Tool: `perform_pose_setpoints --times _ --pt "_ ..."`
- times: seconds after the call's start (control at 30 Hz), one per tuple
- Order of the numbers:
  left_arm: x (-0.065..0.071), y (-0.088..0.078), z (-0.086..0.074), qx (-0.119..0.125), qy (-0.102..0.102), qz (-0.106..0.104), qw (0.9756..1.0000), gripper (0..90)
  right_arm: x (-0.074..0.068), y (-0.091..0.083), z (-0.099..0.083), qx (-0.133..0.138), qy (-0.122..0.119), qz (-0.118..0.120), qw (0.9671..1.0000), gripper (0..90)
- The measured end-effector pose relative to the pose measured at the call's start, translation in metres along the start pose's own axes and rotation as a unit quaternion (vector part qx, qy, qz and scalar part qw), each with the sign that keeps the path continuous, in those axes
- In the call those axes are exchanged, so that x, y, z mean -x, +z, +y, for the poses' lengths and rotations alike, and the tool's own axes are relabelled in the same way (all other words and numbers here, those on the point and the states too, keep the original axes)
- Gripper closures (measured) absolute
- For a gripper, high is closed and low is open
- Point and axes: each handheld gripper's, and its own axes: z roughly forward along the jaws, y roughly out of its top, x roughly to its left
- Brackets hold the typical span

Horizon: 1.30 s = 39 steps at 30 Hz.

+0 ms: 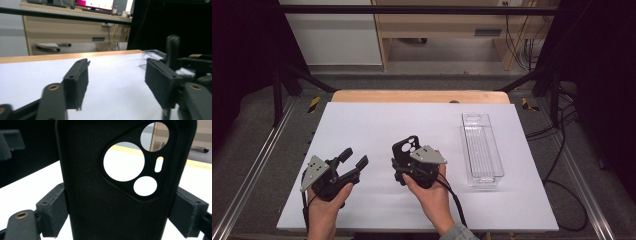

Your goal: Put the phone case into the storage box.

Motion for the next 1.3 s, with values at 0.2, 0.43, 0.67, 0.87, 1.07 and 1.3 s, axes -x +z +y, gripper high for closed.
perform_pose_setpoints --times 0.2,0.43,0.67,0.87,1.07,1.3 --pt "-0.012 0.003 -0.009 -0.017 0.012 0.022 0.9995 12.7 0.010 -0.003 0.001 0.007 0.009 -0.007 0.9999 14.5" --pt "-0.030 -0.008 -0.016 -0.015 0.032 0.041 0.9985 6.5 0.020 -0.008 0.005 0.015 0.018 -0.017 0.9996 14.4" --pt "-0.042 -0.017 -0.027 -0.015 0.043 0.054 0.9975 5.0 0.027 -0.011 0.005 0.019 0.022 -0.026 0.9992 14.3" --pt "-0.048 -0.014 -0.031 -0.019 0.041 0.057 0.9974 5.0 0.028 -0.011 0.006 0.023 0.022 -0.027 0.9991 14.2" --pt "-0.053 -0.014 -0.033 -0.020 0.031 0.062 0.9974 4.7 0.029 -0.011 0.006 0.023 0.020 -0.025 0.9992 14.1" --pt "-0.054 -0.014 -0.033 -0.018 0.031 0.061 0.9975 4.3 0.031 -0.012 0.006 0.024 0.017 -0.025 0.9992 14.1"
